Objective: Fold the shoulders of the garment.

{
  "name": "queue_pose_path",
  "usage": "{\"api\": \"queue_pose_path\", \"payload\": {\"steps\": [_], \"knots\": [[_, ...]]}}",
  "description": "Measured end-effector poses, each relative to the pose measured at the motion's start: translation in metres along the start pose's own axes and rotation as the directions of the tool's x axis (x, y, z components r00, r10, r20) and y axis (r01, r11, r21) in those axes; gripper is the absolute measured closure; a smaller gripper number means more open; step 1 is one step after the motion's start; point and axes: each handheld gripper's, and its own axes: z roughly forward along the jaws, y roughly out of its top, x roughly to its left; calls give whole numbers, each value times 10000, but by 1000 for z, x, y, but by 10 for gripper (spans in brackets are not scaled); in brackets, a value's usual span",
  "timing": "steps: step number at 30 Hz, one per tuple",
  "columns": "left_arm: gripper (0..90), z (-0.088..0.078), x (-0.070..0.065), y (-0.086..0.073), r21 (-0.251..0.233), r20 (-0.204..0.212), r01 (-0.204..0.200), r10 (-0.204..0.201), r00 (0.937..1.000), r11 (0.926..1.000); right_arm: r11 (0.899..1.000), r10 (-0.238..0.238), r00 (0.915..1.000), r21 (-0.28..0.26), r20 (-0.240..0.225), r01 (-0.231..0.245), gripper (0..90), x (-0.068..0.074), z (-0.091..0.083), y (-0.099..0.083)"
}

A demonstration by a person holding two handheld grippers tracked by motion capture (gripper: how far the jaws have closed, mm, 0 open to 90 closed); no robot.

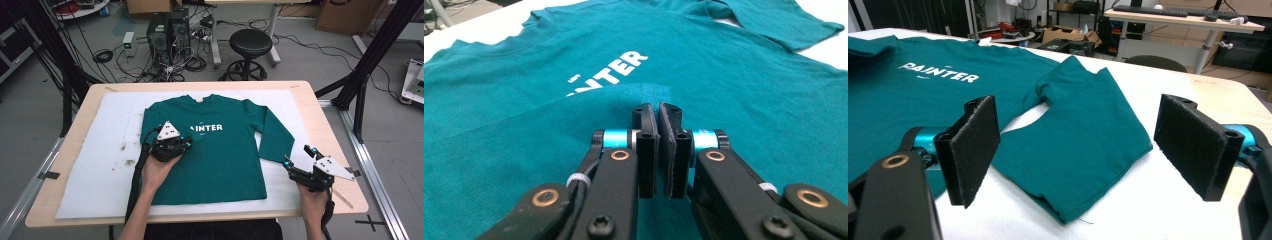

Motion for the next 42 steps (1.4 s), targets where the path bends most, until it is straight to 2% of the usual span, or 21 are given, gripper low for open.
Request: {"api": "queue_pose_path", "payload": {"steps": [5,9,26,42], "knots": [[859,5,-7,1,-42,198,-44,45,9998,10000,10000,-22,10000,26,4,22,187,0,0,0],[859,8,-11,3,-267,505,121,-107,9987,9996,10000,-62,10000,32,12,62,187,0,1,0],[859,27,-36,10,-170,1247,-192,212,9920,9997,9999,-83,10000,57,31,83,187,1,1,0],[857,41,-51,13,14,1577,-461,453,9864,9989,9999,-88,10000,61,22,88,187,1,1,0]]}}
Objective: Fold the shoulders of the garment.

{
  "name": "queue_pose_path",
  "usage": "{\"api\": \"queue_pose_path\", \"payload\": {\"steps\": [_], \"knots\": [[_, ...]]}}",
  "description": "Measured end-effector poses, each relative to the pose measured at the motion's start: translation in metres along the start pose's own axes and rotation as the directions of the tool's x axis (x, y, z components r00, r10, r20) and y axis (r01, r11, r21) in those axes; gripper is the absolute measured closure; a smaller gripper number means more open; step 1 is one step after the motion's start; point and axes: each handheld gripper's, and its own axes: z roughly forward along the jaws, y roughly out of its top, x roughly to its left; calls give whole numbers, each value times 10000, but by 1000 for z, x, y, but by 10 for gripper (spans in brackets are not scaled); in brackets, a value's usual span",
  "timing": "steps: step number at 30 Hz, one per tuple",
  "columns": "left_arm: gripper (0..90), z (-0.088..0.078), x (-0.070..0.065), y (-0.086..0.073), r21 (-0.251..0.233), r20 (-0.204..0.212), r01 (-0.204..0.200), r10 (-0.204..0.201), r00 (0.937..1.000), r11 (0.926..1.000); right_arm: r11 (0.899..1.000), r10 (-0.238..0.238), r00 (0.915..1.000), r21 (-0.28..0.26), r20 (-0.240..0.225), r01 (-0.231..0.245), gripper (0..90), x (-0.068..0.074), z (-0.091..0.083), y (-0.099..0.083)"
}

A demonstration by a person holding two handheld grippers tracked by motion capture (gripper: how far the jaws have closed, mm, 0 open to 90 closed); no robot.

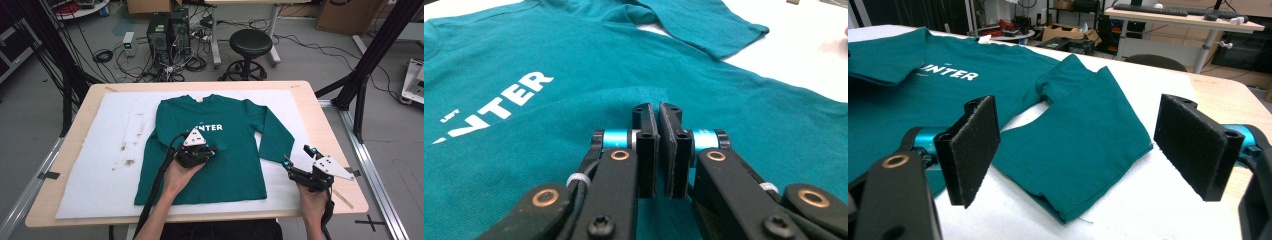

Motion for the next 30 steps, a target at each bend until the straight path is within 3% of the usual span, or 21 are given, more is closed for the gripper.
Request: {"api": "queue_pose_path", "payload": {"steps": [15,30], "knots": [[856,11,-9,3,143,315,-210,206,9993,9997,10000,-15,10000,13,23,15,188,0,0,0],[841,19,-12,5,-1,600,-8,8,9982,10000,10000,1,10000,31,5,-1,188,0,0,0]]}}
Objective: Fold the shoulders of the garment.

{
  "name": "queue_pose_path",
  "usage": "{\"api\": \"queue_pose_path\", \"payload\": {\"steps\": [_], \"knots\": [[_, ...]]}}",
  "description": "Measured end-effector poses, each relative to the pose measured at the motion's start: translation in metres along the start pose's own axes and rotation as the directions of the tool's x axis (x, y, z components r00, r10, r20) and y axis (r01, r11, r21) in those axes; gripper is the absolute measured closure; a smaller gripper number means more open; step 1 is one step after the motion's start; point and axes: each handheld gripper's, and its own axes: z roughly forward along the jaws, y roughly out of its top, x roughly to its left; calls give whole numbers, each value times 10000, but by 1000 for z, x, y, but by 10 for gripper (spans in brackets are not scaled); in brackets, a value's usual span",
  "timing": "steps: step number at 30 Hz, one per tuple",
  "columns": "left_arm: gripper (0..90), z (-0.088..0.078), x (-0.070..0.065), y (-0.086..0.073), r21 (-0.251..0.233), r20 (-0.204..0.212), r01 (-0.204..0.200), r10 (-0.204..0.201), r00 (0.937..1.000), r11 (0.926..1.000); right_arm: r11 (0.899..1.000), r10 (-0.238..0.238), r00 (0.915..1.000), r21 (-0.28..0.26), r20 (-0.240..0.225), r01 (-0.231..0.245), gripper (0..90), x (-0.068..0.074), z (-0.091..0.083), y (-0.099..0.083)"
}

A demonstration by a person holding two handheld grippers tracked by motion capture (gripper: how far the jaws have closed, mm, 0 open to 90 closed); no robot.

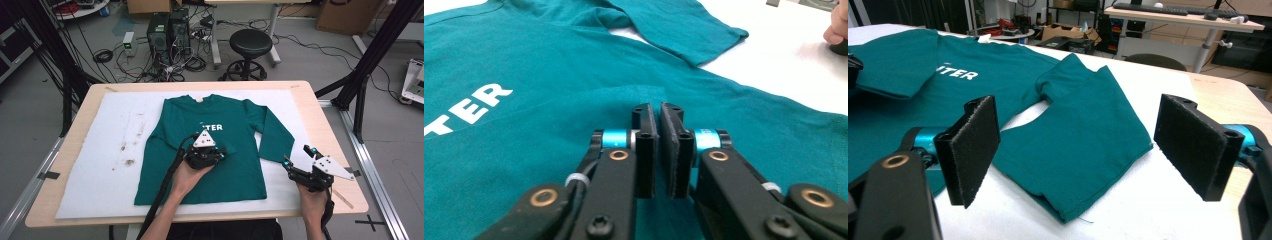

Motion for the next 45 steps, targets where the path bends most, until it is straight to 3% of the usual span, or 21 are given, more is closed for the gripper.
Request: {"api": "queue_pose_path", "payload": {"steps": [2,3,4,5,6,7,8,17,23,26,30,33,35,37,40,45], "knots": [[742,0,0,0,-15,70,24,-24,10000,10000,10000,-1,10000,0,-5,1,187,0,0,0],[742,0,0,0,-31,49,110,-110,9999,9999,10000,-1,10000,0,-5,1,187,0,0,0],[628,0,1,0,-15,50,92,-92,9999,10000,10000,3,10000,-2,-11,-3,187,0,0,0],[628,-1,2,0,2,15,77,-77,10000,10000,10000,3,10000,-2,-11,-3,187,0,0,0],[540,-2,2,0,-62,22,190,-190,9998,9998,10000,-12,10000,-4,-4,12,187,0,0,0],[540,-4,3,1,-16,19,189,-189,9998,9998,10000,-12,10000,-4,-4,12,187,0,0,0],[469,-7,4,2,-73,-12,311,-311,9995,9995,10000,26,10000,-19,-26,-26,188,0,0,0],[392,-55,17,-1,-430,-580,412,-437,9974,9982,10000,12,10000,-3,-22,-12,187,0,0,0],[345,-101,34,-21,-1301,-1186,555,-712,9904,9899,10000,17,10000,3,-4,-17,187,0,0,0],[330,-127,45,-37,-1703,-1708,718,-1012,9801,9828,10000,43,10000,5,-1,-43,187,0,0,0],[329,-162,58,-61,-2475,-2196,1117,-1680,9610,9624,10000,-11,10000,40,34,11,187,0,1,0],[329,-184,66,-80,-2545,-2937,1260,-2008,9346,9588,10000,-33,10000,71,16,33,187,0,1,0],[329,-196,72,-94,-2732,-3190,1412,-2280,9199,9516,9999,2,10000,104,11,-2,187,0,1,1],[329,-206,76,-106,-2685,-3522,1431,-2353,9059,9526,9999,16,10000,127,25,-17,187,0,1,1],[329,-220,82,-122,-2711,-3666,1584,-2540,8950,9494,9999,28,10000,124,47,-29,187,1,1,1],[329,-232,86,-136,-2985,-3845,1412,-2543,8874,9439,9998,-83,9999,202,58,81,187,1,2,1]]}}
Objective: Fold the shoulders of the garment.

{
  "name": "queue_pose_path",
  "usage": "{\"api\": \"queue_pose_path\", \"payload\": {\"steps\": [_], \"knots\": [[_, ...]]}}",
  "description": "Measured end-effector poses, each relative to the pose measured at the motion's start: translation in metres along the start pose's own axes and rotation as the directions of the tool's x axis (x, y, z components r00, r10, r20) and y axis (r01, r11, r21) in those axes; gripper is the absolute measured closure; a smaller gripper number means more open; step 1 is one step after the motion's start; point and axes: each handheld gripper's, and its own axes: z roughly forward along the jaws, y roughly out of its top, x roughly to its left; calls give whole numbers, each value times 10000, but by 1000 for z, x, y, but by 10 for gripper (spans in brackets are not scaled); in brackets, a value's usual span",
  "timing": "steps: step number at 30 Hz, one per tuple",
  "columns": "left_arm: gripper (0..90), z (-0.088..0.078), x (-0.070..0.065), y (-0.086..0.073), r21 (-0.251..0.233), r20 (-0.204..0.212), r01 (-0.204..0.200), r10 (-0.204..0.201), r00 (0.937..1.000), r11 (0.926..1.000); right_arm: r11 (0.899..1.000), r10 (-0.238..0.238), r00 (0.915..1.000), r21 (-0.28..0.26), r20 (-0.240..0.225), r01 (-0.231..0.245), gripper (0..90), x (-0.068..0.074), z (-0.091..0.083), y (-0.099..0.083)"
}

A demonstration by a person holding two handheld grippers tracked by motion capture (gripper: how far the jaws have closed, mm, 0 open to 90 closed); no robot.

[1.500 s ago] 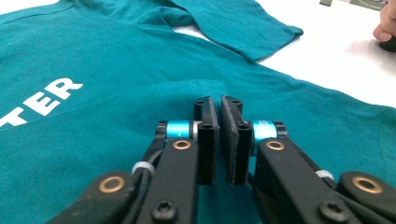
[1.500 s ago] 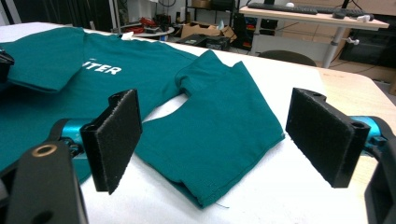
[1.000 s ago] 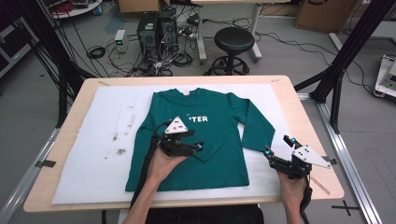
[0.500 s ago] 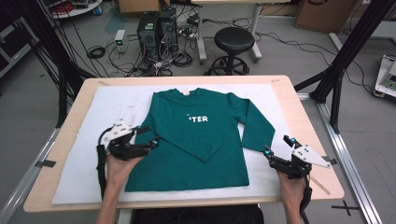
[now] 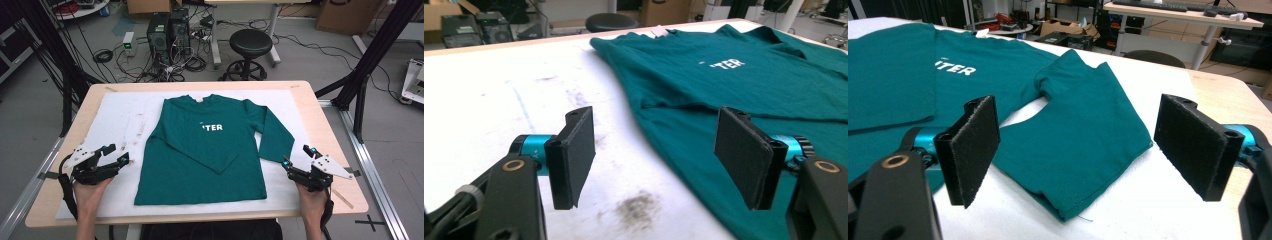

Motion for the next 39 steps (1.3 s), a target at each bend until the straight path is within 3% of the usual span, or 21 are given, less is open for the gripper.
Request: {"api": "queue_pose_path", "payload": {"steps": [6,10,14,15,16,18,20,21,22,23,24,25,26,27,28,29,33,39], "knots": [[338,-1,7,-14,-171,-340,399,-405,9986,9991,9985,-221,9996,499,155,213,188,3,5,2],[338,-1,9,-18,-147,-342,617,-622,9975,9980,9976,-332,9992,613,208,318,190,4,6,3],[339,1,7,-18,20,-318,329,-328,9990,9995,9982,64,9998,589,-198,-52,190,-1,5,3],[339,1,7,-18,66,-330,326,-324,9989,9994,9961,201,9982,864,-567,-152,193,-3,8,5],[339,1,7,-17,118,-310,343,-340,9989,9993,9961,201,9982,864,-567,-152,193,-3,8,5],[339,2,7,-17,175,-281,400,-395,9988,9990,9914,-4,9956,1305,-940,127,304,-2,11,9],[339,2,8,-17,192,-281,440,-435,9987,9988,9779,-508,9877,1935,-1476,792,361,-1,18,21],[339,2,8,-17,187,-278,450,-445,9986,9988,9779,-508,9877,1935,-1476,792,361,-1,18,21],[339,2,8,-17,203,-291,457,-451,9986,9987,9725,-589,9849,2132,-1629,934,362,-1,22,25],[339,2,8,-17,216,-299,461,-455,9985,9987,9565,-752,9767,2623,-2008,1275,380,-1,30,34],[339,2,8,-17,238,-310,466,-459,9985,9986,9565,-752,9767,2623,-2008,1275,380,-1,30,34],[340,3,8,-17,246,-315,462,-454,9985,9986,9346,-979,9679,3129,-2317,1694,399,0,39,39],[340,3,8,-17,254,-295,467,-459,9985,9986,9254,-1032,9647,3322,-2422,1824,408,0,43,40],[340,3,8,-17,264,-326,448,-439,9985,9986,9254,-1032,9647,3322,-2422,1824,408,0,43,40],[340,3,7,-17,274,-343,436,-427,9985,9987,9027,-994,9566,3797,-2739,2025,425,1,52,40],[340,3,7,-17,279,-344,442,-433,9985,9986,9027,-994,9566,3797,-2739,2025,425,1,52,40],[343,5,10,-17,429,-234,639,-629,9977,9970,8766,-951,9510,4279,-2943,2201,443,2,61,37],[343,5,9,-16,520,-279,533,-519,9983,9972,8526,-635,9536,4806,-2945,2052,442,0,69,32]]}}
